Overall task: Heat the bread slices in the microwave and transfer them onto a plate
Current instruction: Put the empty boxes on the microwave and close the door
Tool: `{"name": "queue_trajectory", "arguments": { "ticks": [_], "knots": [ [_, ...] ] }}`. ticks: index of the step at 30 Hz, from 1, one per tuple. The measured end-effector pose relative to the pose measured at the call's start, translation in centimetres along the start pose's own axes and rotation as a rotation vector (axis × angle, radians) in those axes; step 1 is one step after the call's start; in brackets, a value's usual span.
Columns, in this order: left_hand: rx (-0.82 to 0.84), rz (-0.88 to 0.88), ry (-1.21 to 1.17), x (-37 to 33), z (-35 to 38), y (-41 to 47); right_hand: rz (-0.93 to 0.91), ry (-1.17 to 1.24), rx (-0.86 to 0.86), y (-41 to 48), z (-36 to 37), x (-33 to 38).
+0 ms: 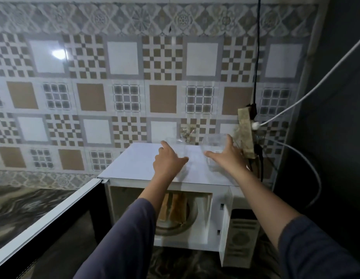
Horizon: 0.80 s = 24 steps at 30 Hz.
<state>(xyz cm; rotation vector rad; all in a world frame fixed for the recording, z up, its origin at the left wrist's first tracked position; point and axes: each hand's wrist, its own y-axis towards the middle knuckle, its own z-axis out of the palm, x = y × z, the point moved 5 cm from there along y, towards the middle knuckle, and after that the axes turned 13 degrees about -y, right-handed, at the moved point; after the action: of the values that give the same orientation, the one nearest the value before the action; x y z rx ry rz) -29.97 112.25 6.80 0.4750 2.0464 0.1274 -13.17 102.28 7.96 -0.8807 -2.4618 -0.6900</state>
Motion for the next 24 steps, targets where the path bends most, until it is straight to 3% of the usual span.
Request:
{"name": "queue_trajectory", "arguments": {
  "ticks": [4,12,19,24],
  "knots": [
    [-0.004,-0.013,0.077,0.6,0.9,0.8,0.012,-0.065,0.114,1.2,1.9,-0.7],
    [-0.026,-0.002,0.128,0.0,0.4,0.2,0.01,-0.004,0.172,0.5,2.0,-0.1],
    [-0.079,0.14,0.082,-1.4,-3.7,-4.7,-0.049,-0.083,-0.029,-5.0,-1.1,1.9],
    [-0.134,0.162,0.103,-0.8,-10.0,-10.6,-0.082,-0.034,0.003,-12.6,-2.1,5.3]
  ]
}}
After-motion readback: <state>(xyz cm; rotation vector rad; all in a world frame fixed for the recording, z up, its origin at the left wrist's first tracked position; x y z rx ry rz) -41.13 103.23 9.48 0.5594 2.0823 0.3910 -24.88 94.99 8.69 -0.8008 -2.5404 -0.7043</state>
